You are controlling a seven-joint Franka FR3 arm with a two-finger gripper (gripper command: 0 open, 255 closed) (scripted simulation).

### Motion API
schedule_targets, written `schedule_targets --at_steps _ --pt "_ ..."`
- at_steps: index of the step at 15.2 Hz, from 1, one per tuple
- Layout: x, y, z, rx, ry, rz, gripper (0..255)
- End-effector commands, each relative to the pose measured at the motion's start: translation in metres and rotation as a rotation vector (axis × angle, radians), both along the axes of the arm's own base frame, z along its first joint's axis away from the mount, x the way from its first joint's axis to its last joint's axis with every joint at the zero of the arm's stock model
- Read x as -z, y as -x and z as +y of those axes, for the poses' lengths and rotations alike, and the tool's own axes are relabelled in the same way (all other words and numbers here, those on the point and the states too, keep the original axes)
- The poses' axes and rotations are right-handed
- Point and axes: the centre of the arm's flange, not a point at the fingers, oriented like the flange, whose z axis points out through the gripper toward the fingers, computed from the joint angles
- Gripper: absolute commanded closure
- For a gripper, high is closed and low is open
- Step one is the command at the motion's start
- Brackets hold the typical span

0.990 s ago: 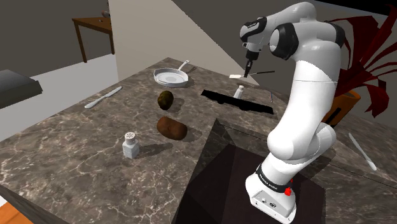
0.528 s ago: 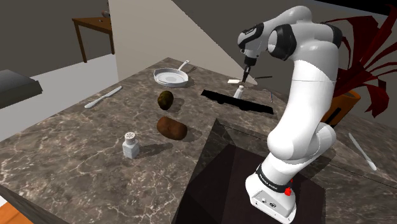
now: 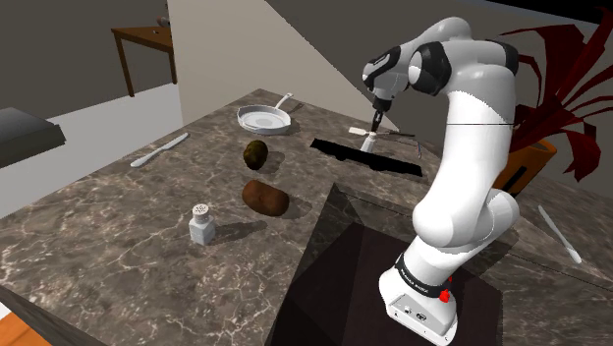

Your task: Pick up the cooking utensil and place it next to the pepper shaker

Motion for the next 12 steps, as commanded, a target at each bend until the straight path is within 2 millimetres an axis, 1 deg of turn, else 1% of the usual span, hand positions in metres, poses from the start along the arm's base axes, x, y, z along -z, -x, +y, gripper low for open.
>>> schedule_targets --at_steps 1,8,9,12 --pt "0.0088 0.0012 0.0 0.0 0.0 0.0 255" --pt "0.0088 0.0012 0.0 0.0 0.0 0.0 255" --pt "0.0088 0.0012 0.0 0.0 0.0 0.0 0" --pt "0.0088 0.0012 0.0 0.0 0.0 0.0 0"
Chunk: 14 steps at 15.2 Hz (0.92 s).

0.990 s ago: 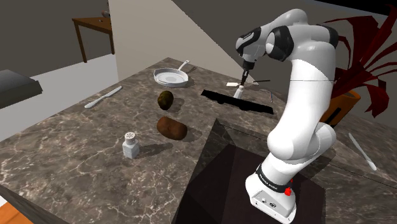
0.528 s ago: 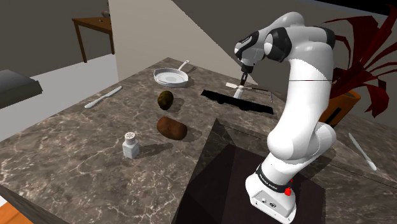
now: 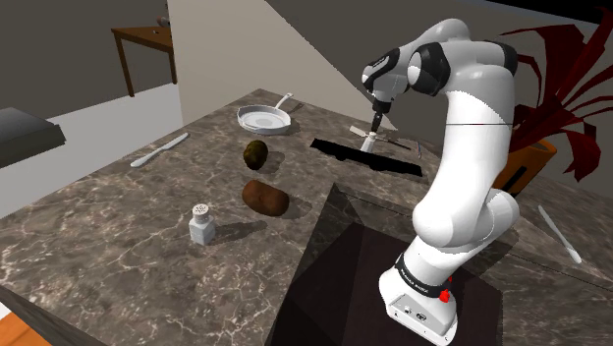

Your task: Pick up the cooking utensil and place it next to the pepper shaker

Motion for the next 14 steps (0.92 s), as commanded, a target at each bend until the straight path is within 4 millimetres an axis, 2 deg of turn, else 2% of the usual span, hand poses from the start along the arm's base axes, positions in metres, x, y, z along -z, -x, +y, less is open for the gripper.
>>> schedule_targets --at_steps 1,2,6,14 --pt "0.0 0.0 0.0 0.0 0.0 0.0 0" --pt "0.0 0.0 0.0 0.0 0.0 0.0 0" --pt "-0.05 -0.003 0.0 0.0 0.0 0.0 0" --pt "-0.05 -0.003 0.0 0.0 0.0 0.0 0"
